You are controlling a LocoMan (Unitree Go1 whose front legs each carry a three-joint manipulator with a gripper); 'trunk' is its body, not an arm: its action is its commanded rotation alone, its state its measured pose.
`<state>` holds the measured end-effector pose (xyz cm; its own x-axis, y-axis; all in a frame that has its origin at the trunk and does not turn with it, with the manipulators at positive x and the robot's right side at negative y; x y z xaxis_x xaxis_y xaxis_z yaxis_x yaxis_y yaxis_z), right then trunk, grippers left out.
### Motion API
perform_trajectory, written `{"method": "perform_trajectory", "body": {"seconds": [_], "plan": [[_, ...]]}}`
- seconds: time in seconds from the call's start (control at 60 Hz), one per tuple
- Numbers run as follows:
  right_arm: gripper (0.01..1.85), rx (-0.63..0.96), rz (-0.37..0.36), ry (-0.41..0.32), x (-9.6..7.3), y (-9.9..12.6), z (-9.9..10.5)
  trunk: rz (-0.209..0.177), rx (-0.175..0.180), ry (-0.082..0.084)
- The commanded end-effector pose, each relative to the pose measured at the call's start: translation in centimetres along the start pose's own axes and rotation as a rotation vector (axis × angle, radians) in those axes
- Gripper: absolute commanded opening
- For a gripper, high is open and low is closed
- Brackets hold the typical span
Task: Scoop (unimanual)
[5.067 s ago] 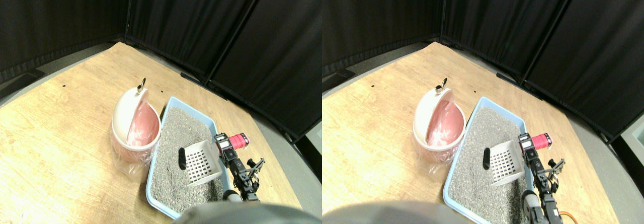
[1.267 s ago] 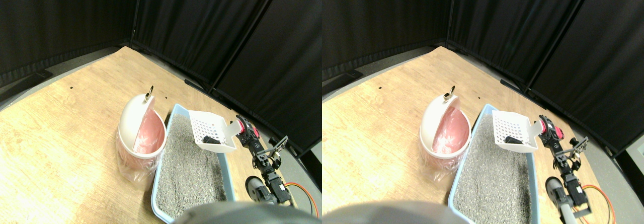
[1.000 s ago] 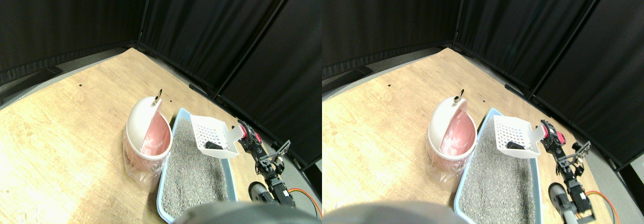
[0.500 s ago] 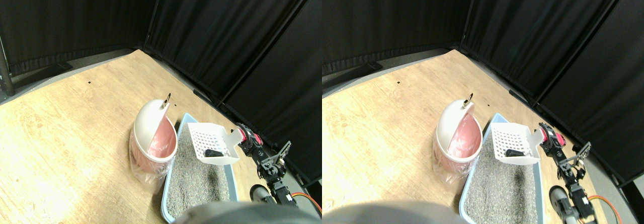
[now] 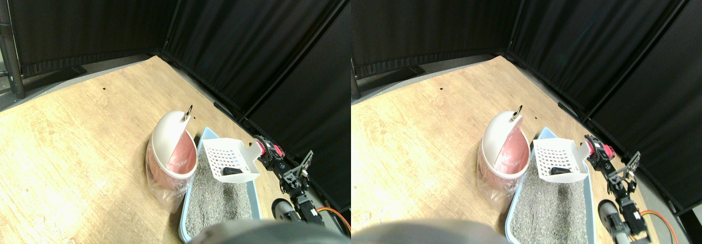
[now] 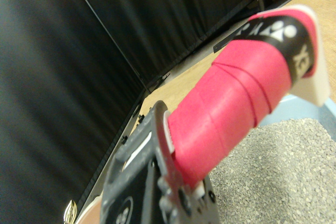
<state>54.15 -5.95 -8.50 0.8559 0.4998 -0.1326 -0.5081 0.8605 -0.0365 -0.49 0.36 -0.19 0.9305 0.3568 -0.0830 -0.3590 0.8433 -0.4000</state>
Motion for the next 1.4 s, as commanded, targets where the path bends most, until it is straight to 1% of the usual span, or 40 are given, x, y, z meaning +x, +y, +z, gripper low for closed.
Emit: {"method": "perform_trajectory", "body": {"seconds": [0.017,0.05,0.117,0.15,0.233,0.283,0.383,0.4,0.567,0.667,0.7,0.767,0.917,1.033,1.117,1.167,1.25,1.3,1.333,1.35,1.367,1.383,1.4], "plan": [[0.06,-0.011,0.030,-0.031,0.4,0.3,0.7,0.023,0.000,0.014],[0.06,-0.022,0.016,-0.019,0.5,0.5,0.8,0.025,-0.003,0.014],[0.06,-0.046,0.022,-0.003,0.7,0.6,0.8,0.026,-0.003,0.015],[0.06,-0.057,0.007,0.014,0.8,0.8,0.9,0.028,-0.004,0.015],[0.06,-0.066,0.021,0.024,1.1,1.0,0.9,0.028,-0.006,0.014],[0.06,-0.080,0.016,0.033,1.3,1.0,0.9,0.030,-0.008,0.014],[0.06,-0.094,0.037,0.047,1.8,1.2,0.9,0.032,-0.010,0.013],[0.06,-0.094,0.037,0.047,1.8,1.2,0.9,0.033,-0.012,0.015],[0.06,-0.144,0.049,0.078,2.5,1.8,1.2,0.039,-0.019,0.015],[0.06,-0.162,0.077,0.078,3.0,2.1,1.3,0.043,-0.026,0.016],[0.06,-0.170,0.073,0.084,3.1,2.2,1.3,0.044,-0.027,0.016],[0.06,-0.192,0.089,0.088,3.3,2.5,1.4,0.047,-0.031,0.015],[0.06,-0.228,0.111,0.100,3.4,2.9,1.6,0.051,-0.034,0.014],[0.06,-0.256,0.145,0.089,3.5,3.2,1.6,0.052,-0.034,0.016],[0.06,-0.278,0.136,0.087,3.5,3.3,1.6,0.050,-0.035,0.015],[0.06,-0.335,0.105,0.091,3.2,3.7,1.6,0.049,-0.034,0.015],[0.06,-0.325,0.117,0.092,2.9,4.0,1.7,0.049,-0.034,0.015],[0.10,-0.322,0.116,0.100,2.9,4.1,1.8,0.046,-0.035,0.013],[0.18,-0.314,0.120,0.112,2.9,4.1,1.9,0.046,-0.035,0.013],[0.18,-0.314,0.120,0.112,2.9,4.1,1.9,0.046,-0.035,0.013],[0.12,-0.309,0.114,0.119,2.9,4.1,2.0,0.046,-0.035,0.013],[0.13,-0.308,0.110,0.123,2.9,4.1,2.0,0.046,-0.035,0.013],[0.21,-0.307,0.101,0.134,2.9,4.1,2.1,0.046,-0.035,0.013]]}}
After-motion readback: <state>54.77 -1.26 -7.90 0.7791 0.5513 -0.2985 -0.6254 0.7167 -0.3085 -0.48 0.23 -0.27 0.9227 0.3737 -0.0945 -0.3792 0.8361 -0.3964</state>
